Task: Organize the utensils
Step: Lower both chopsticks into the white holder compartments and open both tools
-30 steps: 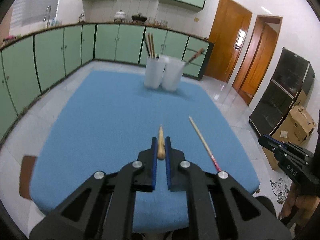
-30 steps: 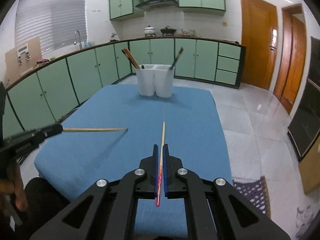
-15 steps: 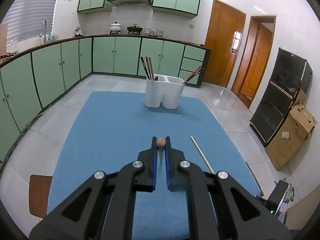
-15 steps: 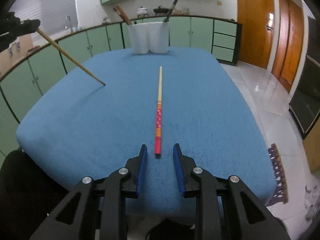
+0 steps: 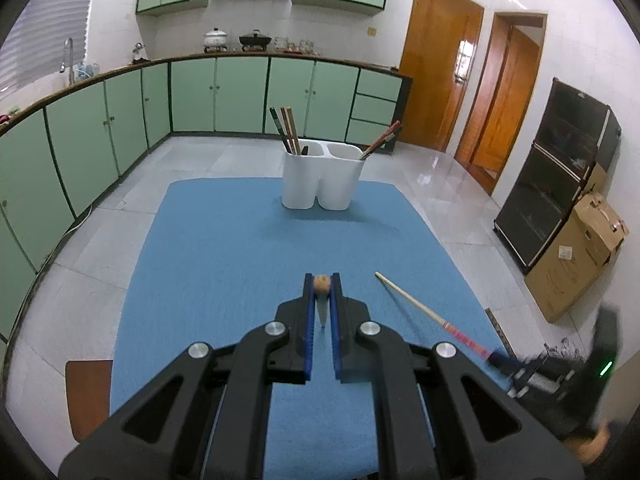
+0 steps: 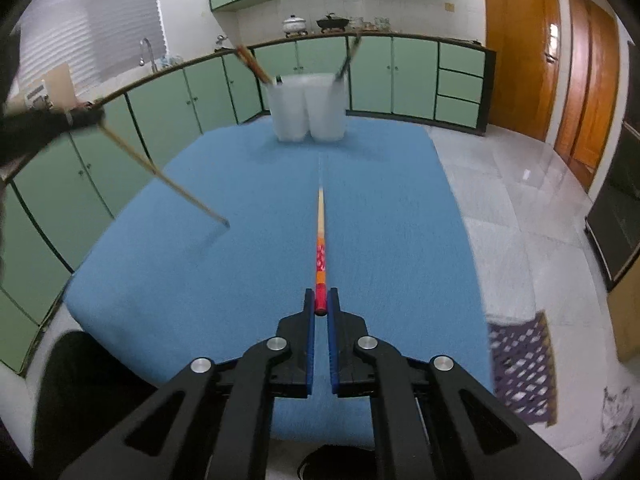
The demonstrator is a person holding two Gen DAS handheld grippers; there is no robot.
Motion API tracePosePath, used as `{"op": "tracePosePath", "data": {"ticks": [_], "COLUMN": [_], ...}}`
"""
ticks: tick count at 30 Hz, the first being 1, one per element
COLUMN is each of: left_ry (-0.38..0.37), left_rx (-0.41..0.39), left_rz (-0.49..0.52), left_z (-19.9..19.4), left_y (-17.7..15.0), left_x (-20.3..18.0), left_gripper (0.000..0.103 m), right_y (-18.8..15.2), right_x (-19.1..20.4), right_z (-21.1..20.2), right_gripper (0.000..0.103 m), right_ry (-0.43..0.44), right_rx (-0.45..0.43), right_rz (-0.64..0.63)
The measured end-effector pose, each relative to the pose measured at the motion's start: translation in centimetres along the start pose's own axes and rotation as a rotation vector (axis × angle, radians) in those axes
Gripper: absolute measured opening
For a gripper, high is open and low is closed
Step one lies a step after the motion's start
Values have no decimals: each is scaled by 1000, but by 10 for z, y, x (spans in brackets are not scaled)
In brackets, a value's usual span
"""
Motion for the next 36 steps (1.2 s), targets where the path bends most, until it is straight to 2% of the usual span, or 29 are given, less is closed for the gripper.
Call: {"op": "tracePosePath", "data": {"ticks": [5,8,14,17,21,28,32,36], "left_ry": [-6,-19,-52,-67,-67,-39,-11,16], "left_rx": [31,47,80,69,29,-46,-93,-118], "left_rz": [27,42,90,112,130,108,85,70], "left_z": [6,10,16,13,10,14,24,44], "left_y": [11,21,50,70,110,194,239,270], "left_x": [-1,-4,-12,-17,-23,-27,-24,-22], "left_gripper": [6,6,6,6,6,6,6,6], "right_y": [70,106,156,179,211,290,329,358], "right_x": [4,6,8,9,16,27,30,27], "right_z": [-28,-30,-19,-20,-23,-37,-32,-14], "right_gripper": [6,6,6,6,6,6,6,6], "right_ry": [19,32,53,56,48,3,-19,-29], "right_rx": [4,49,167,192,200,149,128,117], "right_rz": [-69,-97,-134,-146,-164,-211,-210,-187]}}
Point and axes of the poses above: each gripper's, at about its wrist camera, not at the fingertips, and z roughly the way its jaws point, x to its left, y to its top, the point moved 9 cm from there along z, roughly the way its jaws point, and after that the axes turned 1 degree about y, right-handed, at the moved point
